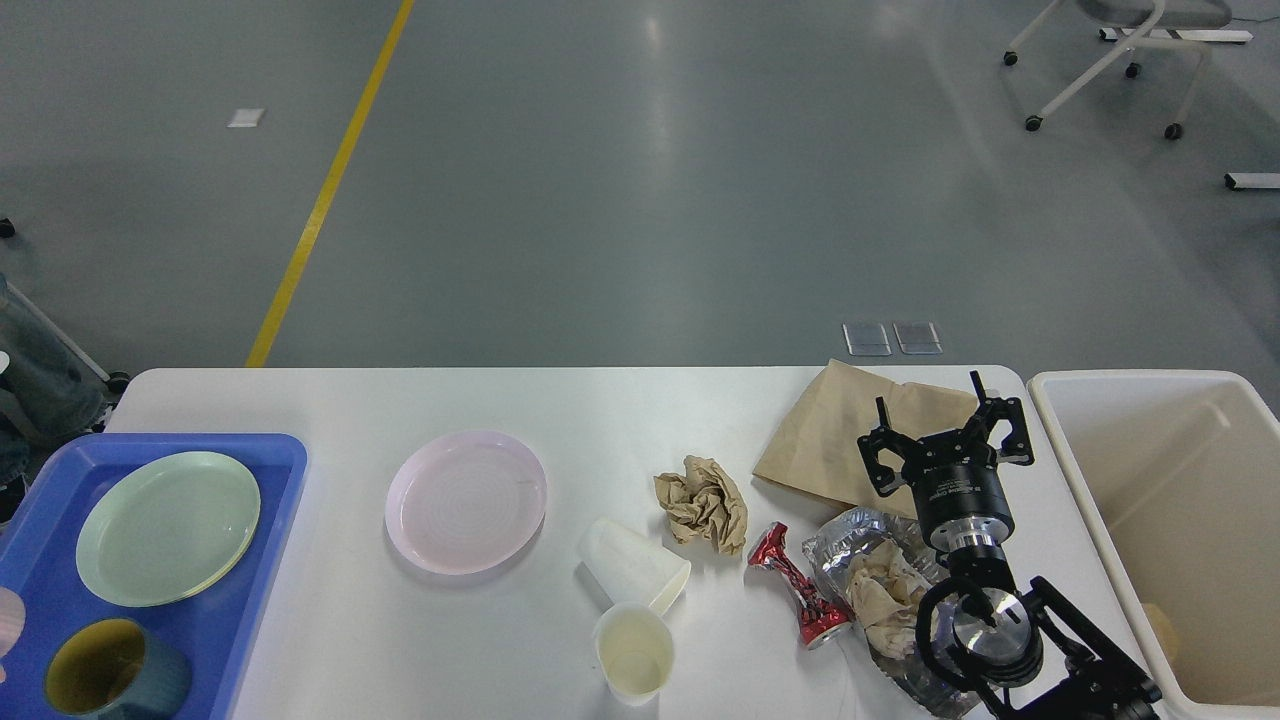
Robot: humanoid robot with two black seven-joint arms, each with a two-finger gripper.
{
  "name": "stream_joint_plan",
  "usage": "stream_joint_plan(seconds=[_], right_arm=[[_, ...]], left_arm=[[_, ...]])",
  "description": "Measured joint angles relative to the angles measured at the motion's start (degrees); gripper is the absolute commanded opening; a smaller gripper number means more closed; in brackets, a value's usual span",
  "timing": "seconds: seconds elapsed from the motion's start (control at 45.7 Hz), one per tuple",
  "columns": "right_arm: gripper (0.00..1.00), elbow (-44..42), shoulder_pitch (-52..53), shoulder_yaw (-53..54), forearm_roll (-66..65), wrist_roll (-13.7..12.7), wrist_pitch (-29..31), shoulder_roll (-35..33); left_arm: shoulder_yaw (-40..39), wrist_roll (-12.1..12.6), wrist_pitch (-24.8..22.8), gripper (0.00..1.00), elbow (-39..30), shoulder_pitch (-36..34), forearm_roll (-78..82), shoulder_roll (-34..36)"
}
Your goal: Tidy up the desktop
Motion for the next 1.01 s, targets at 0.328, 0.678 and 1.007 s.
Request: stream_joint_plan(seconds=[0.328, 0.678, 1.007], right_arm=[[1.0, 0.0, 0.01, 0.0, 0.0, 0.0, 0.0, 0.0], [1.0, 0.0, -0.03, 0.0, 0.0, 0.0, 0.0, 0.0], [1.0, 0.0, -0.02, 0.0, 0.0, 0.0, 0.03, 0.0]], left_arm=[[-0.97, -1.73, 1.34, 0.02, 1.82, 3.26, 6.28, -2.55], [-5.13, -6.01, 2.34, 0.02, 1.35, 8.09, 11.81, -5.98], [-4.55, -11.19, 8.53, 0.03, 1.95, 13.53, 14.36, -5.48]])
